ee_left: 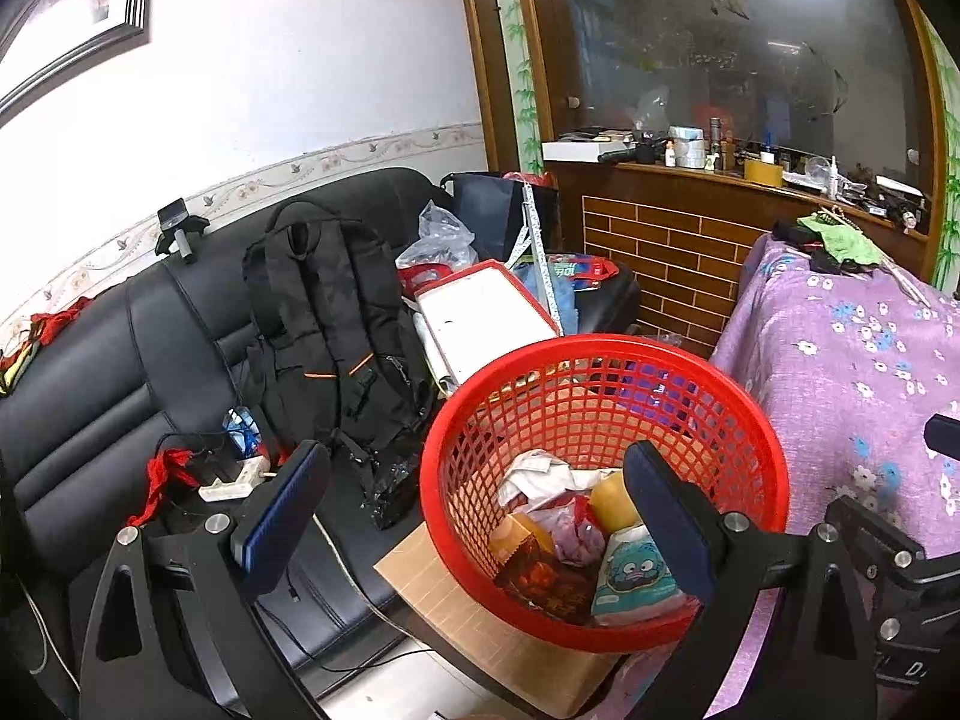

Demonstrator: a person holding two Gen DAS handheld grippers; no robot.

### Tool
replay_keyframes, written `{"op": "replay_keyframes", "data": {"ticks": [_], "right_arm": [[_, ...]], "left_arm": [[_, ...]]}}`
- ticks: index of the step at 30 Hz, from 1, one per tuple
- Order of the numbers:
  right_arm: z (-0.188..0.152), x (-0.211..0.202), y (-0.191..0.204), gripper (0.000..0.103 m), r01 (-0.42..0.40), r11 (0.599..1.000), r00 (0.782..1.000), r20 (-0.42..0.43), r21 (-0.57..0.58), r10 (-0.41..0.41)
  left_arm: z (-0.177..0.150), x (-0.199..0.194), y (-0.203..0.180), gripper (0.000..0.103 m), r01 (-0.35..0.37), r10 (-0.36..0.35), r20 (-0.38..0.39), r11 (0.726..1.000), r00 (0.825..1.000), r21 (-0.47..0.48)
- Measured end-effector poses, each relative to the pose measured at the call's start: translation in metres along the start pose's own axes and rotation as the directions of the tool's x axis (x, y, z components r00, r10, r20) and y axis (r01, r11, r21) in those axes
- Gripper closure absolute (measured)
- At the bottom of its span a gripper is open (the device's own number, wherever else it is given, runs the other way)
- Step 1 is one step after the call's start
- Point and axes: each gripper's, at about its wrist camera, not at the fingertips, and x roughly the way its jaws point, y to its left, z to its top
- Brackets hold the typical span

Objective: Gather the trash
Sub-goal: 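Withdraw both open tools from the basket back over the table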

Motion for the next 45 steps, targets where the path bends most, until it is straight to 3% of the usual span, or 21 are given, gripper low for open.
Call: {"op": "replay_keyframes", "data": {"ticks": [13,25,45], "right_arm": [[-0.013,-0.021,-0.001,0.003,0.014,1.000,0.999,0.033,-0.015,-0.014],[-0.036,-0.057,-0.011,0.001,0.057,0.998,0.995,0.087,-0.023,-0.055],[-0.079,-0.090,-0.061,0.000,0.131,0.988,0.984,0.109,0.078,-0.139]], "left_arm": [[-0.007,-0.013,0.001,0.005,-0.015,0.015,0.020,1.000,1.000,0.000],[-0.017,-0.032,-0.003,0.005,0.024,-0.024,0.050,1.000,0.998,0.011],[-0.021,-0.065,-0.053,0.005,0.088,-0.096,0.082,0.991,0.992,0.097]]}}
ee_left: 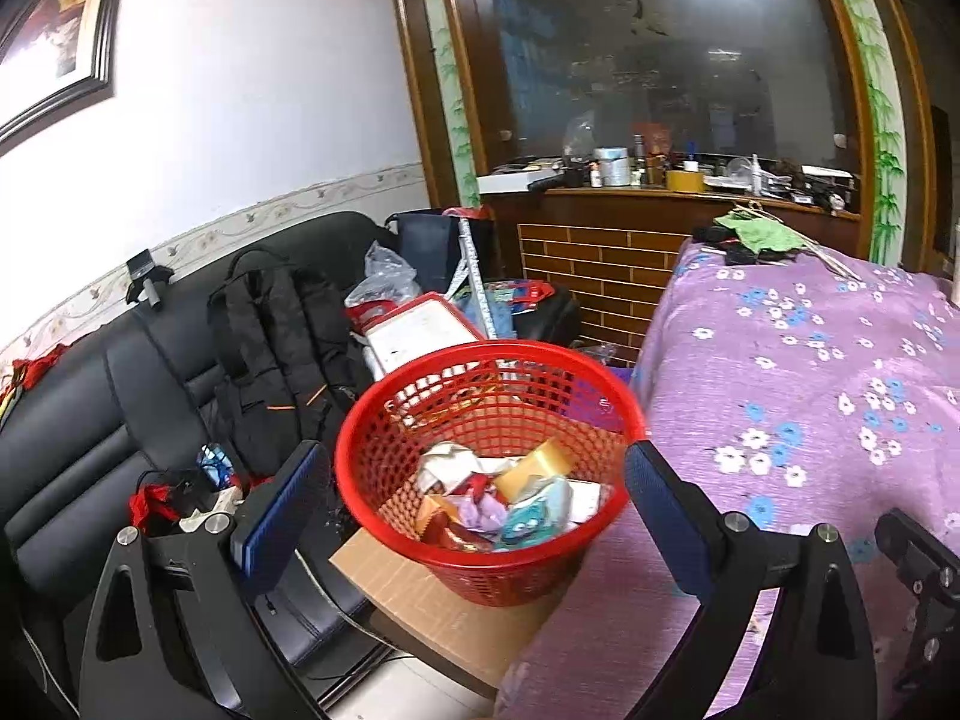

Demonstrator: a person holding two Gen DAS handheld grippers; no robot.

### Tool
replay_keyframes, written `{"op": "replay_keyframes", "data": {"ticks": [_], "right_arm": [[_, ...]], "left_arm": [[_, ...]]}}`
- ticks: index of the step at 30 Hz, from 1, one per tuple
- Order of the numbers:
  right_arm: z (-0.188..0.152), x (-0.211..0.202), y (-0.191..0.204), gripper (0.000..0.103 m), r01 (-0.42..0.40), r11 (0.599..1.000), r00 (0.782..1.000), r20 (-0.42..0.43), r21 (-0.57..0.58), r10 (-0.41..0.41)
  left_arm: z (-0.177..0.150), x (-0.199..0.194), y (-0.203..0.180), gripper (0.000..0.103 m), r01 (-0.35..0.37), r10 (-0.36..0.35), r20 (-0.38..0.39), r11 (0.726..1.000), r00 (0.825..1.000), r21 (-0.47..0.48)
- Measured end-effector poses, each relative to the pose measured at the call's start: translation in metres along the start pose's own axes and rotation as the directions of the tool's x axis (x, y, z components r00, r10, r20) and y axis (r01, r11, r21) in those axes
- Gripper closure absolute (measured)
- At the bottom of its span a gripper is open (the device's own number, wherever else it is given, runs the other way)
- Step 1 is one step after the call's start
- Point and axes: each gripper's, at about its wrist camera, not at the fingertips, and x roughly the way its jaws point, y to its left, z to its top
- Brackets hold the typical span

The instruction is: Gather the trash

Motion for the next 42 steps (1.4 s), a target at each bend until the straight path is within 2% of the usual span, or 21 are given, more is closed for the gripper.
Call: {"op": "replay_keyframes", "data": {"ticks": [11,23,32,42], "right_arm": [[-0.010,-0.008,-0.043,0.000,0.067,0.994,0.998,-0.010,0.090,-0.067],[-0.025,-0.025,-0.101,0.000,0.181,0.961,0.983,-0.033,0.207,-0.178],[-0.036,-0.032,-0.121,0.000,0.231,0.943,0.973,-0.051,0.242,-0.225],[-0.048,-0.037,-0.134,0.000,0.267,0.926,0.964,-0.074,0.267,-0.256]], "left_arm": [[0.001,-0.009,-0.040,0.005,0.076,-0.077,0.002,0.996,0.997,0.055],[0.005,-0.031,-0.098,0.005,0.196,-0.201,0.022,0.972,0.979,0.132],[0.003,-0.037,-0.132,0.005,0.257,-0.262,0.005,0.950,0.965,0.179],[0.000,-0.040,-0.153,0.005,0.294,-0.299,-0.007,0.934,0.954,0.202]]}}
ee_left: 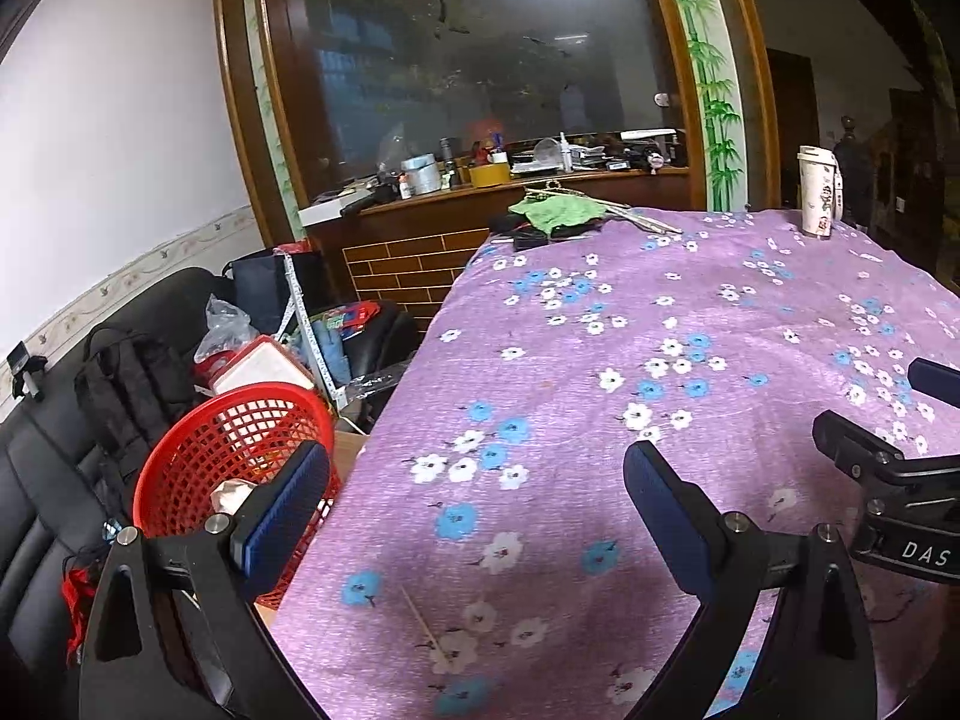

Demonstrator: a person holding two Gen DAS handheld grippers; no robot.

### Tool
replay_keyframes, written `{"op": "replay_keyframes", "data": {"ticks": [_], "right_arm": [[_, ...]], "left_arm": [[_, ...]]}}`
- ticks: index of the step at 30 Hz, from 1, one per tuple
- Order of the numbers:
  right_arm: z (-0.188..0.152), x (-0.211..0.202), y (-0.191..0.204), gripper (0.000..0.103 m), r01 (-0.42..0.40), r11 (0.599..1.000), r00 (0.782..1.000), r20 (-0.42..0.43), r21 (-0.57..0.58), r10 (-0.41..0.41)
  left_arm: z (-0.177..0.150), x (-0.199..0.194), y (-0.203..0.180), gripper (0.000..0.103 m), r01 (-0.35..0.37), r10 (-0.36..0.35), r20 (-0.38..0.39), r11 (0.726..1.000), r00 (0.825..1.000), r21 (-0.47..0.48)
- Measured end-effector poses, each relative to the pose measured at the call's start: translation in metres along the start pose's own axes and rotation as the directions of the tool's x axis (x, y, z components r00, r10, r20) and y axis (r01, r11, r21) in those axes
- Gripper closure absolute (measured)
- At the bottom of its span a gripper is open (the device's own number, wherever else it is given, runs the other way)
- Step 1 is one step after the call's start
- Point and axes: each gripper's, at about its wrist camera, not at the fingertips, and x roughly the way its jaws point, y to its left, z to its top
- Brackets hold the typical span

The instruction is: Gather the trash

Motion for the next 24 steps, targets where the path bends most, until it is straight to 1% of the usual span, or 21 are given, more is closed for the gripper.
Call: {"op": "replay_keyframes", "data": {"ticks": [10,24], "right_arm": [[-0.0028,-0.0010,-0.0056,0.000,0.020,1.000,1.000,-0.003,0.009,-0.020],[-0.0046,0.0002,-0.0059,0.000,0.025,1.000,1.000,-0.006,0.007,-0.025]], "left_arm": [[-0.0008,-0.0012,-0.0088,0.005,0.023,-0.023,0.004,1.000,1.000,0.012],[-0.0006,0.0002,-0.0088,0.005,0.025,-0.025,0.001,1.000,1.000,0.006]]}}
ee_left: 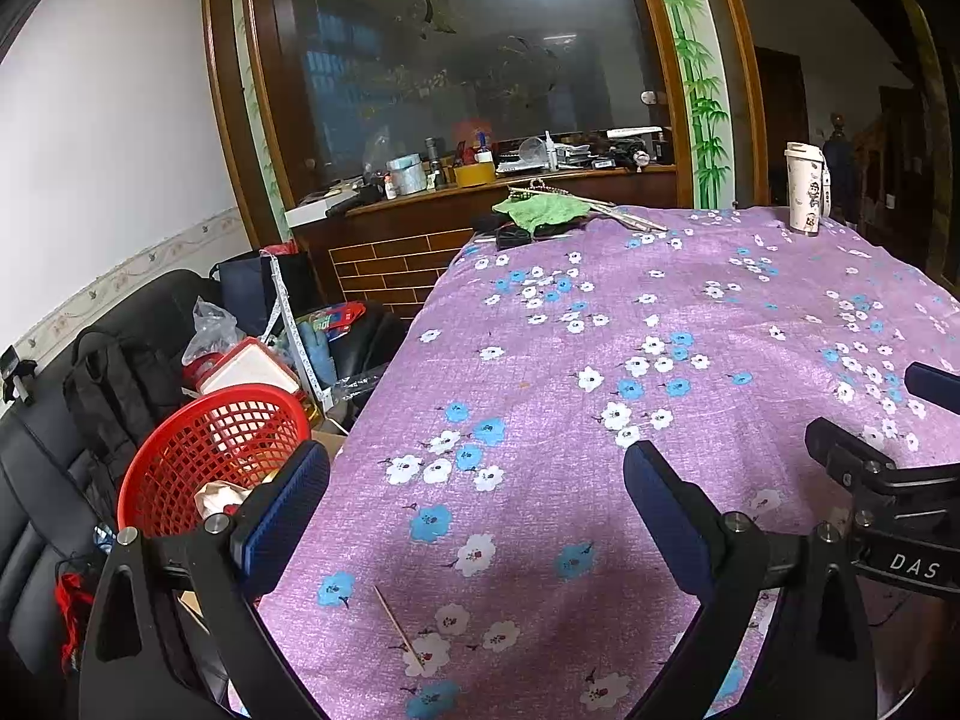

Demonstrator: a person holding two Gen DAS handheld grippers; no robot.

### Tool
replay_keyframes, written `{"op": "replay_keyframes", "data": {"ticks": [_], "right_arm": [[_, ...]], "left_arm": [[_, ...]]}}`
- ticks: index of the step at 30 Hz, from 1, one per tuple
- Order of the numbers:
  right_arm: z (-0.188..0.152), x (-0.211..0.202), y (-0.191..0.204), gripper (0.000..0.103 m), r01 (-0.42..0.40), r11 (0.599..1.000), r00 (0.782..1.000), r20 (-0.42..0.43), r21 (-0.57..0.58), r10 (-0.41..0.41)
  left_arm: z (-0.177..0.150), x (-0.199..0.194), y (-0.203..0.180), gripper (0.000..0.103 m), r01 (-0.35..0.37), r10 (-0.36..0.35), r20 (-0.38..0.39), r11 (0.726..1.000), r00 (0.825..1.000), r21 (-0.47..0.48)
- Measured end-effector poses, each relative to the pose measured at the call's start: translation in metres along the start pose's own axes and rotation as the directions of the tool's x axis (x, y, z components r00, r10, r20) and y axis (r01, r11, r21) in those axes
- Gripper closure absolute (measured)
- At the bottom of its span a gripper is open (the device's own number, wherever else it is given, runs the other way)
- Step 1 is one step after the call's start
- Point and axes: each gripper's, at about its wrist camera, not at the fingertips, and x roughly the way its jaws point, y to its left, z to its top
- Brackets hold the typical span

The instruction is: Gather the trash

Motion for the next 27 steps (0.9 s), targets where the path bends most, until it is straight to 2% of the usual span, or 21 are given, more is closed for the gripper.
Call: {"op": "replay_keyframes", "data": {"ticks": [27], "right_arm": [[-0.0003,0.0032,0.0057,0.000,0.003,1.000,1.000,-0.009,-0.010,-0.003]], "left_arm": [[-0.0015,0.0035,-0.0014,0.005,0.005,-0.005,0.003,1.000,1.000,-0.002]]}}
